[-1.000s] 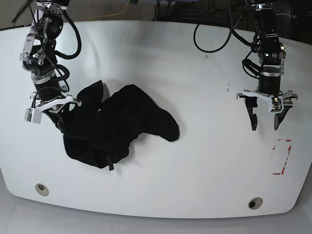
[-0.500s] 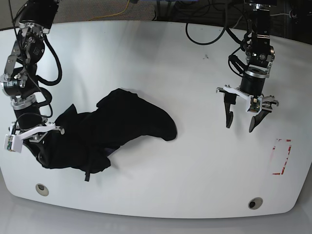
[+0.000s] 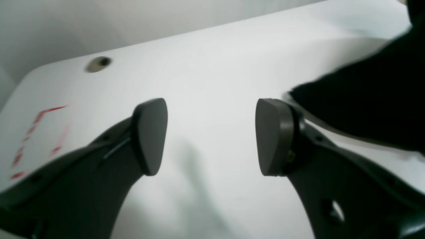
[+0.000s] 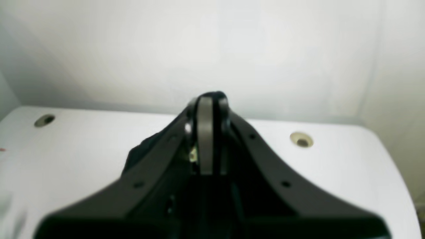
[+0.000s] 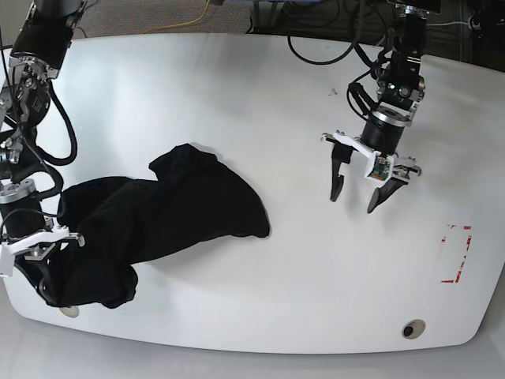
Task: Layout the t-shirt on the table in an organized manner, then fold the t-shirt properly
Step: 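Reach the left gripper to the bunched middle of the t-shirt and grasp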
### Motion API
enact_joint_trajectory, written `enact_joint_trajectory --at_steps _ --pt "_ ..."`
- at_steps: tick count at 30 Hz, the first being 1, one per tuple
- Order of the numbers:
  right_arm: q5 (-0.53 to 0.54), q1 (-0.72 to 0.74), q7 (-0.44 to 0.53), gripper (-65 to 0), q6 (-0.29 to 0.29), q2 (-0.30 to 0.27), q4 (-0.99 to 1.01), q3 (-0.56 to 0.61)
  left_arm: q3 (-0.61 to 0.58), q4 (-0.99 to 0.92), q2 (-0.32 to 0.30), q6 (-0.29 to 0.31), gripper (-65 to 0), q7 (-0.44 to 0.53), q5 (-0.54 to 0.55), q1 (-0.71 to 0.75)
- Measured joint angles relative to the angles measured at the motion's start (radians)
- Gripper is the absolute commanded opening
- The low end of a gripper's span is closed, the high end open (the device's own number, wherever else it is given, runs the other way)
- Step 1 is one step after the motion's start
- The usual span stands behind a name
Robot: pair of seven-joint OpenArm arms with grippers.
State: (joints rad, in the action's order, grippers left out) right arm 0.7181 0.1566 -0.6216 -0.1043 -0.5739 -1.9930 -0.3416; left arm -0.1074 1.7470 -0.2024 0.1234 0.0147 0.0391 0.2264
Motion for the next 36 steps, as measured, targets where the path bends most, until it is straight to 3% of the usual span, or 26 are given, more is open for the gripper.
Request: enact_joint_trajectory --at_steps 9,17,36 --pt "0.007 0.055 -0.003 -65.0 -0.008 -0.056 0.027 0.027 -0.178 0.0 0.006 0.002 -25.3 -0.001 -0.001 -0.023" --pt "-0.048 0.121 -0.004 -65.0 -0.002 -0.087 0.05 0.083 -0.28 -0.025 0.066 0.0 -25.3 0.021 0.0 -0.061" --pt "-0.066 0.137 -0.002 -65.0 -0.008 -0.087 0.056 0.101 -0.507 -0.327 0.1 -0.003 -25.2 0.008 -0.001 -0.226"
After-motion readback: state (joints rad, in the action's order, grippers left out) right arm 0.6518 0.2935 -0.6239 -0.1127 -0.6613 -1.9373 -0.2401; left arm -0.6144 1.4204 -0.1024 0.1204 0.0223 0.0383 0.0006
